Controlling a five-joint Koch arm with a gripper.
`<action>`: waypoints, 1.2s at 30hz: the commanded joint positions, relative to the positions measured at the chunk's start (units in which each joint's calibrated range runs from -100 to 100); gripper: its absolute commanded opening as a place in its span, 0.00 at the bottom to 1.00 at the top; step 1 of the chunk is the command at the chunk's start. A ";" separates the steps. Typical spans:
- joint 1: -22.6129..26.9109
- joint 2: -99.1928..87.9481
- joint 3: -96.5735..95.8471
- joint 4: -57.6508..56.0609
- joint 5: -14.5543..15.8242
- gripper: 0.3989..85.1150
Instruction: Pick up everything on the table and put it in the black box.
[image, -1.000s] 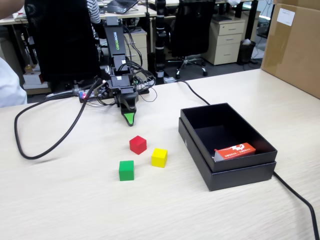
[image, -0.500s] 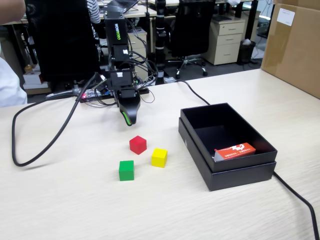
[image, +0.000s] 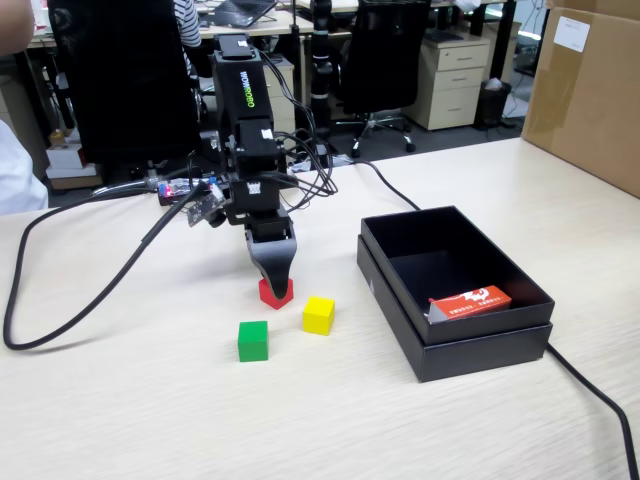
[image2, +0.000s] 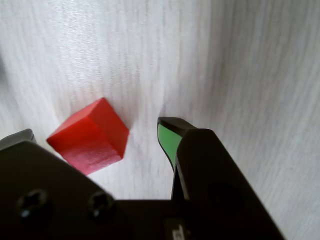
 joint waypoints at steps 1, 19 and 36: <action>0.00 1.72 4.70 -1.74 -0.34 0.55; -0.20 12.16 10.60 -5.03 0.54 0.13; 15.34 -12.05 38.34 -21.18 8.74 0.00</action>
